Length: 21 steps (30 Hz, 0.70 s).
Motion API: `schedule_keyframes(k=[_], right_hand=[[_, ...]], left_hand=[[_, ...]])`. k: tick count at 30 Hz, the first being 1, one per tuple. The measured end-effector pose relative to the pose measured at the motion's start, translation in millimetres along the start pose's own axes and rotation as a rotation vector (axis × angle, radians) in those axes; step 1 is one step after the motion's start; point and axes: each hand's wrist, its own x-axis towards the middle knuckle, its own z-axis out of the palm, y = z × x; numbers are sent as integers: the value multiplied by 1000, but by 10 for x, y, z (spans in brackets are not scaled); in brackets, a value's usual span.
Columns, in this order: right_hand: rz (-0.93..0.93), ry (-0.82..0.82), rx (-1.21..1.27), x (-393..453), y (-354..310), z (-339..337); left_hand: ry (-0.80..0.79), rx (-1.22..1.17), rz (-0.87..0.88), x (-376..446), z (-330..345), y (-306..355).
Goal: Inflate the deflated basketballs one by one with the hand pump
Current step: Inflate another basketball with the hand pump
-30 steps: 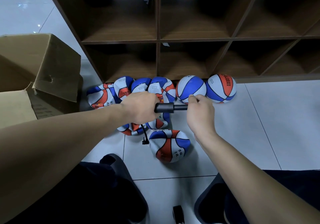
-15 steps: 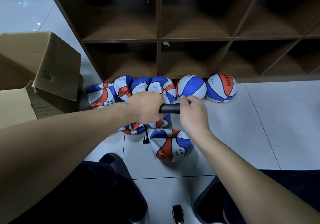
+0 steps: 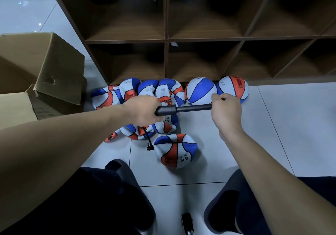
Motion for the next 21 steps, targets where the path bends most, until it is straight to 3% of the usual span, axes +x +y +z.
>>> schedule_keyframes(k=[21], right_hand=[[-29, -176, -35, -447, 16, 380]], left_hand=[[47, 52, 67, -5, 19, 352]])
